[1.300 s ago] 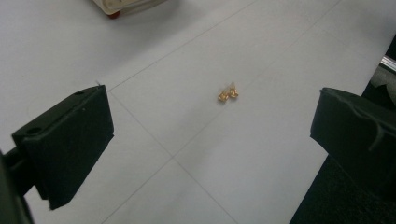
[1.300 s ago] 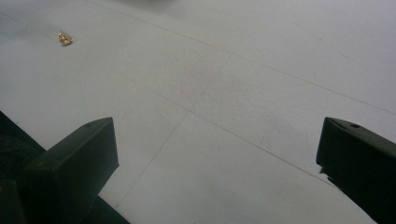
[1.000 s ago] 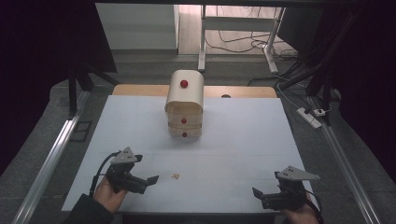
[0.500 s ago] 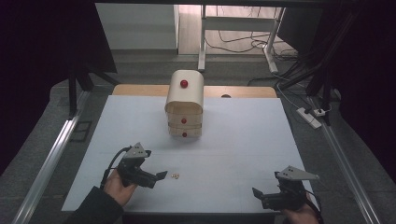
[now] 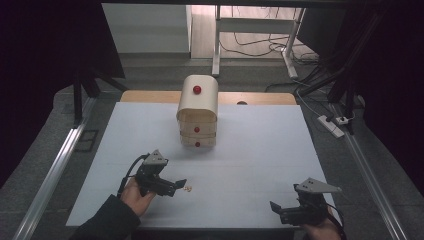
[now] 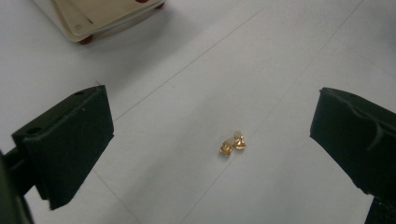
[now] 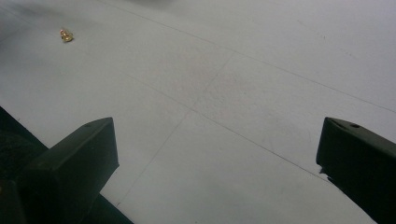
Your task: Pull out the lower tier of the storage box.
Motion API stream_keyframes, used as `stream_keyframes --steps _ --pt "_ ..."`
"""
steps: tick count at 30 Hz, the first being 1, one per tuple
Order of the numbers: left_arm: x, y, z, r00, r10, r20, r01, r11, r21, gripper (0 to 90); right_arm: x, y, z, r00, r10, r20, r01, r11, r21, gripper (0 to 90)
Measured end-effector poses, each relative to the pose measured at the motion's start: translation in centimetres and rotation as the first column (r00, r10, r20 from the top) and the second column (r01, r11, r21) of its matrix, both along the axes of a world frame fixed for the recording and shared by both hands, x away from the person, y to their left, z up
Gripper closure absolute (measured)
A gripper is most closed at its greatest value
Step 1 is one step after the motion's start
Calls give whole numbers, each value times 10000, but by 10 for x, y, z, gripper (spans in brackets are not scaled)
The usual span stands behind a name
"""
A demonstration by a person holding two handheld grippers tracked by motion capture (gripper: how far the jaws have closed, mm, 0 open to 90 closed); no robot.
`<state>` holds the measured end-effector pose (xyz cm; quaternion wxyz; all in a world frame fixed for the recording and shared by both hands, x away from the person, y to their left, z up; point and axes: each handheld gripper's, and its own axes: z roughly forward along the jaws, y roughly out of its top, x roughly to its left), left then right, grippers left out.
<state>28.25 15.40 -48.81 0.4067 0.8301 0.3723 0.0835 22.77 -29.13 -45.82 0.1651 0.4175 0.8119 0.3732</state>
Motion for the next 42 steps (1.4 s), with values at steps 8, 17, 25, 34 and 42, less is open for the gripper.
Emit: stream_keyframes --steps 8,17,25,34,42 --pt "9 -5 -2 9997 -228 -18 228 9997 -17 18 0 0 0 10000 29 10 -29 10000 -22 0" --pt "22 -17 -4 9991 -385 176 382 9992 155 0 0 0 0 10000 41 7 -41 10000 -24 0" --pt "32 -24 -6 9996 -285 19 285 9996 -8 0 0 0 0 10000 53 7 -53 10000 -30 0" --pt "42 -30 -11 10000 58 31 -58 9999 126 0 -1 1 0 9999 106 45 -105 9999 -91 0" --pt "49 -39 -13 9990 358 276 -370 9983 440 0 -1 2 0 9998 172 45 -171 9998 -140 0"
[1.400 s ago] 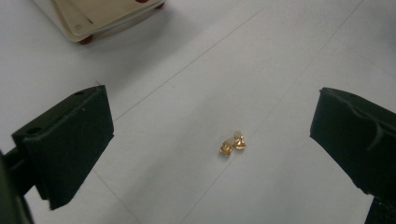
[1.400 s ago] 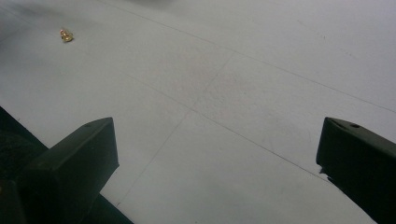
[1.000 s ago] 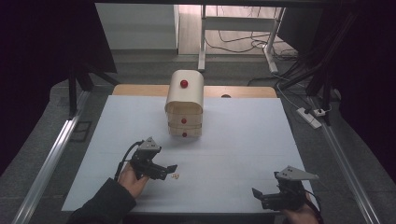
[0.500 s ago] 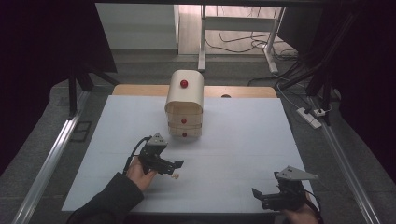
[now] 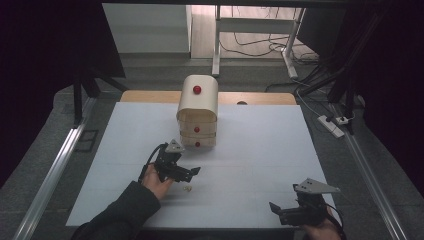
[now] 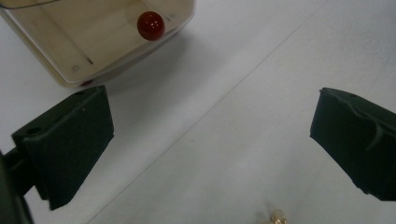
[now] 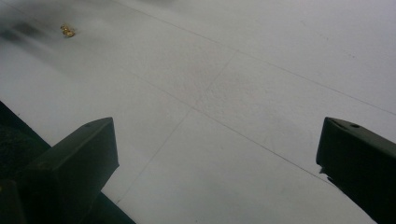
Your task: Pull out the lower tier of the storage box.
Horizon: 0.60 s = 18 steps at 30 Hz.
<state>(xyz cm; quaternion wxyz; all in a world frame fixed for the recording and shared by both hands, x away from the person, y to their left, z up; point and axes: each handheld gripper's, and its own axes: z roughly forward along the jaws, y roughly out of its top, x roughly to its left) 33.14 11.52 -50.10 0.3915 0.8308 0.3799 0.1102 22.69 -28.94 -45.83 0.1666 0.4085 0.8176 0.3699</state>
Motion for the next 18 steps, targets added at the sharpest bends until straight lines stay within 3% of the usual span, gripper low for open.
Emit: stream_keyframes --steps 4,18 --pt "4 -3 -3 10000 70 -40 -70 9999 -105 0 -1 0 0 10000 46 36 -46 10000 -24 0" --pt "18 -21 -16 9993 353 -130 -351 9993 147 0 -1 1 0 9997 246 92 -246 9997 -43 0"
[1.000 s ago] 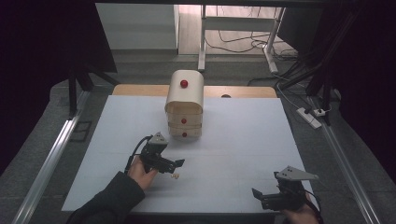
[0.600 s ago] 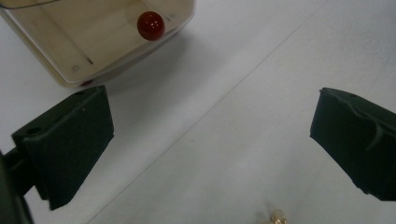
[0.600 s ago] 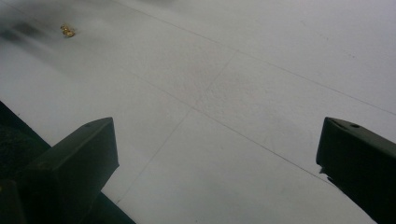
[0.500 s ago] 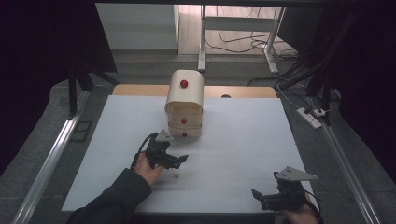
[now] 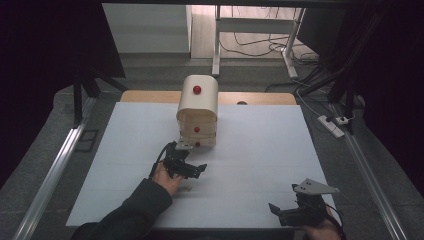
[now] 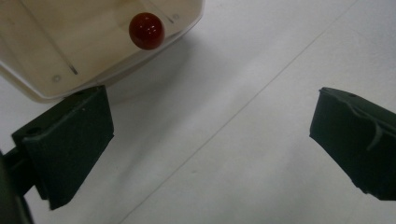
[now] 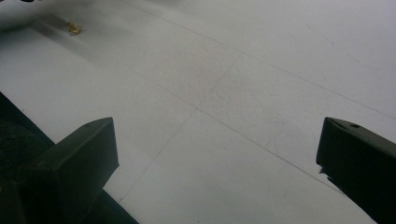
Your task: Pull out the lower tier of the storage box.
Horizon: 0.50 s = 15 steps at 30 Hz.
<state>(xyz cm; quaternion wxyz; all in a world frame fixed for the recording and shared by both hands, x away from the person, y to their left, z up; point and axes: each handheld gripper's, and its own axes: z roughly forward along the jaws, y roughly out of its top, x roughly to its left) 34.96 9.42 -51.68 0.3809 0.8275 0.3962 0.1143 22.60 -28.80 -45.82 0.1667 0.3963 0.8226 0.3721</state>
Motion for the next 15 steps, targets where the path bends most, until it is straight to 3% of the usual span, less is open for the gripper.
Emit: stream_keyframes --steps 4,8,12,15 --pt "5 -2 -1 9999 33 -134 -34 10000 -91 0 0 1 0 10000 85 -8 -85 10000 -9 0" --pt "8 -4 -1 9990 453 22 -453 9986 268 37 0 1 0 9999 104 -2 -104 9999 -31 0" --pt "10 -2 2 9970 728 263 -736 9967 339 212 1 1 0 9999 158 -1 -158 9999 -60 0" --pt "12 -4 4 9959 777 469 -803 9951 572 274 1 1 0 9999 170 1 -170 9998 -66 0"
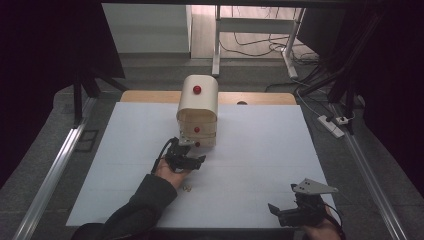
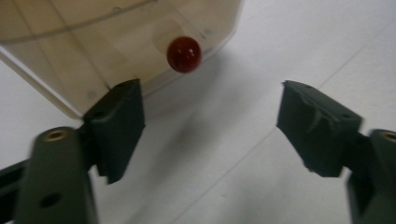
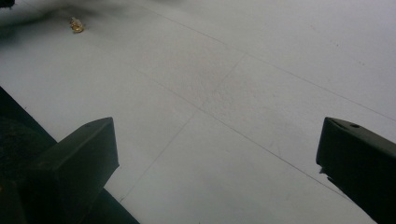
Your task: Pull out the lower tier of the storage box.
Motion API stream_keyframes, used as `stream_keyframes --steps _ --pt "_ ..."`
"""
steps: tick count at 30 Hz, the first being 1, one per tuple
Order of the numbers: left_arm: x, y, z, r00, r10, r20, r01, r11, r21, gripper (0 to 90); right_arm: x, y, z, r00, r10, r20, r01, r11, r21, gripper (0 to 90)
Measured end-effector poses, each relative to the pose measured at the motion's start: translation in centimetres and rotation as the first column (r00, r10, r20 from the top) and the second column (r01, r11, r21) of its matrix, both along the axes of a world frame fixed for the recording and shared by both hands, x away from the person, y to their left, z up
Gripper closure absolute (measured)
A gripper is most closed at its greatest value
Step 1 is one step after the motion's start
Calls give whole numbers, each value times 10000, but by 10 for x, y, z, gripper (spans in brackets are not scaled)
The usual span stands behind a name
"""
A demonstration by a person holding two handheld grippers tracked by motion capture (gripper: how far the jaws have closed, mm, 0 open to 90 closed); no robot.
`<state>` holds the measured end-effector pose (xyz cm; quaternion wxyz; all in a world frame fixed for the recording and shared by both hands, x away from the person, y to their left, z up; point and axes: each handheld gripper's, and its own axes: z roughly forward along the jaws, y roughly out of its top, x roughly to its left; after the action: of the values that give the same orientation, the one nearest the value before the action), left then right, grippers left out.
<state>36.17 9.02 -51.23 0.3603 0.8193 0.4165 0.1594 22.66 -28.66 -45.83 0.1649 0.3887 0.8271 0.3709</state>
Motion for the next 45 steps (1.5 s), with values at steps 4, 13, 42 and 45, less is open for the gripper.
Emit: stream_keyframes --steps 4,13,42,45 --pt "2 -3 2 9995 289 151 -293 9993 224 421 0 0 0 10000 22 5 -22 10000 -22 0" --pt "6 -7 4 9975 686 161 -690 9973 246 657 0 1 0 10000 88 25 -88 9999 -50 0" --pt "-8 -6 7 9959 905 59 -906 9958 152 735 -1 2 0 9999 134 22 -134 9998 -175 0" --pt "-11 -5 8 9966 826 -9 -826 9965 118 734 -1 2 0 9999 130 24 -130 9998 -181 0"
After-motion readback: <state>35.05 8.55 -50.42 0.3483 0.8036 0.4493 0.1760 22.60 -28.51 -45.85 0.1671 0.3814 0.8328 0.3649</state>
